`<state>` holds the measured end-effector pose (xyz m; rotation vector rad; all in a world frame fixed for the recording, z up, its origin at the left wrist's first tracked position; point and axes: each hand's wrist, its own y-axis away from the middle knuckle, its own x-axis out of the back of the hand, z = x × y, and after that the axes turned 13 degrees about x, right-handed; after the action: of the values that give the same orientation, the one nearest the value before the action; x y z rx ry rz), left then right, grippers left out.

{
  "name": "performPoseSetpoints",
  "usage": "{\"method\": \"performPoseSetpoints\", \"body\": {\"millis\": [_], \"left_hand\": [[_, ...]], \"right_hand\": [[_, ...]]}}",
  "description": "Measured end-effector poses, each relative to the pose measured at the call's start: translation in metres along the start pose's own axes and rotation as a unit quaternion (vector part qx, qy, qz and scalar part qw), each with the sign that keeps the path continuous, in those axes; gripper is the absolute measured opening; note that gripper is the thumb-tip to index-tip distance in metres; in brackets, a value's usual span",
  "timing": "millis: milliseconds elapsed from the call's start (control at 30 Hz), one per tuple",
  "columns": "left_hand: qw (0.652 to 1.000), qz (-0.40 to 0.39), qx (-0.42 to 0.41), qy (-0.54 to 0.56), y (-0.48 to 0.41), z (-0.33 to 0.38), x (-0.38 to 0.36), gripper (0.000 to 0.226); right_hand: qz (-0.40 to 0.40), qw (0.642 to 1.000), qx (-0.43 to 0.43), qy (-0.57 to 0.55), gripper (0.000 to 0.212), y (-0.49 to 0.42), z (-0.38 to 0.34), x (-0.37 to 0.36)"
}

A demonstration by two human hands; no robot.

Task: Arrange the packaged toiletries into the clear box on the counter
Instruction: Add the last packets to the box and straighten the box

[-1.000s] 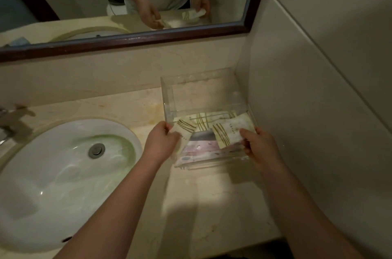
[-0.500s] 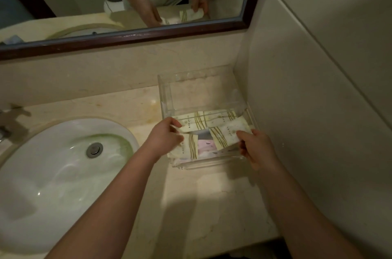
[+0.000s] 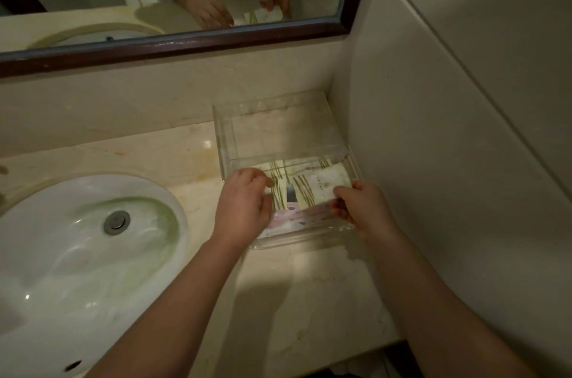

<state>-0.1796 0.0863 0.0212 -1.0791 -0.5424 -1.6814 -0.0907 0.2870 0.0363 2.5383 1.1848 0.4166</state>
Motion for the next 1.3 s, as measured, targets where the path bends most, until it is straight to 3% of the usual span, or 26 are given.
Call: {"method": "performPoseSetpoints", "body": {"millis": [133,333,433,500,600,667,767,900,1133,1300], "left_hand": [[0.993,-0.097,-0.033,-0.053,0.007,-0.013,-0.001,0.033],[0.992,-0.096,-0.044,-0.065,-0.002,-0.015,0.001,0.032],[0.992,-0.086,-0.044,-0.082,-0.006,-0.014,-0.001,0.032],[0.992,-0.079,-0.045,-0.086,-0.007,-0.014,-0.003,0.031],[0.994,-0.063,-0.034,-0.087,-0.006,-0.015,-0.006,0.030],[0.993,-0.060,-0.028,-0.099,-0.005,-0.014,-0.006,0.033],[0.990,-0.066,-0.029,-0.121,-0.005,-0.012,-0.006,0.038],[0.988,-0.061,-0.027,-0.137,-0.009,-0.012,-0.006,0.033],[0.983,-0.065,-0.052,-0.161,-0.014,-0.014,-0.010,0.033],[0.981,-0.056,-0.057,-0.179,-0.015,-0.012,-0.009,0.029]], "right_hand": [[0.020,0.999,0.027,0.018,0.009,-0.002,-0.004,0.003],[0.039,0.997,-0.007,-0.060,0.023,-0.003,-0.017,-0.001],[0.011,0.989,0.101,0.107,0.020,-0.010,-0.023,-0.001],[-0.026,0.943,0.189,0.273,0.023,-0.017,-0.027,-0.002],[-0.083,0.834,0.282,0.467,0.027,-0.029,-0.032,-0.010],[-0.114,0.771,0.342,0.526,0.025,-0.036,-0.033,-0.018],[-0.103,0.726,0.396,0.553,0.021,-0.043,-0.026,-0.029],[-0.062,0.764,0.389,0.511,0.028,-0.032,-0.009,-0.022],[-0.149,0.757,0.368,0.518,0.040,-0.017,0.011,-0.006],[-0.130,0.754,0.387,0.515,0.035,-0.023,0.007,-0.011]]}}
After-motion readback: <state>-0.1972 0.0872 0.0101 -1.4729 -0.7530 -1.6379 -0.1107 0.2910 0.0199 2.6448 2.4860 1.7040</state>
